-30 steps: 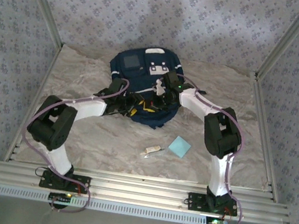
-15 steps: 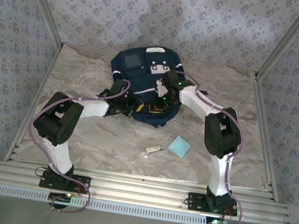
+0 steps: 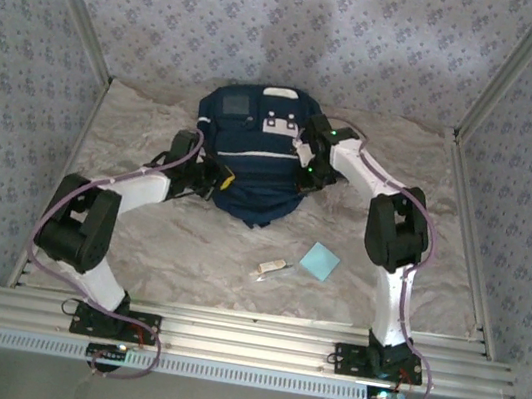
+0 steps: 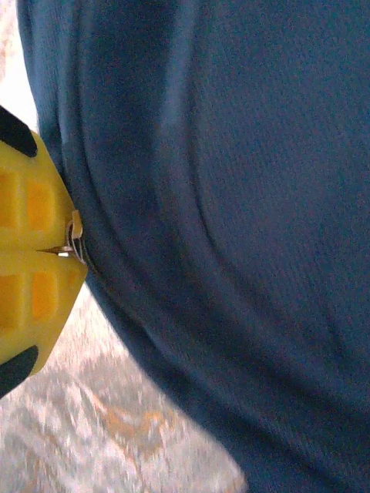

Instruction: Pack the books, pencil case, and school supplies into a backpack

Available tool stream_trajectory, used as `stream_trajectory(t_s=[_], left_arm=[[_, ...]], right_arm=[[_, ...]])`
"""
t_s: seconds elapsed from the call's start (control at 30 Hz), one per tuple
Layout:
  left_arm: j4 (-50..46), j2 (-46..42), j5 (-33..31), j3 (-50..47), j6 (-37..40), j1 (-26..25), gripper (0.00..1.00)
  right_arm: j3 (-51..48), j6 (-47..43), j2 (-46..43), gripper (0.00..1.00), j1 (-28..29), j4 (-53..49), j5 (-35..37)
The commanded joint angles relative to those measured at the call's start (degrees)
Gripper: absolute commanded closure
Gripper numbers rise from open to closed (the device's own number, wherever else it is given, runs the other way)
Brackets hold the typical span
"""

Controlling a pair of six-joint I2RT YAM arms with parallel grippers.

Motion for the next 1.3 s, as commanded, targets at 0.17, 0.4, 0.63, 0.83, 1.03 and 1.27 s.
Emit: stream_trajectory(t_s=[0.17, 0.4, 0.63, 0.83, 1.03, 1.27], left_arm=[[-17.9, -5.7, -3.9, 4.4, 15.6, 10.3, 0.87], [-17.2, -9.3, -1.2, 4.6, 10.6, 9.5, 0.48], [-11.8, -19.2, -7.9, -4.6, -2.3, 2.9, 0.36], [-5.9, -23.2, -13.6, -11.6, -9.4, -0.4, 0.34], [-6.4, -20.6, -16.3, -11.3, -9.1, -1.8, 0.34], [3.2, -13.1, -14.4, -13.1, -12.7, -2.9, 0.37]], right_arm=[[7.2, -1.6, 4.2, 1.0, -2.6, -5.5, 3.5], [4.1, 6.2, 2.1, 1.0, 3.5, -0.6, -15.7], [-1.8, 19.9, 0.7, 1.0, 9.7, 15.2, -30.0], [1.1, 22.8, 3.1, 1.0, 13.9, 18.4, -36.3], [1.1, 23.2, 3.5, 1.0, 14.3, 17.7, -35.8], [0.7, 24.3, 3.3, 1.0, 15.2, 19.4, -36.6]])
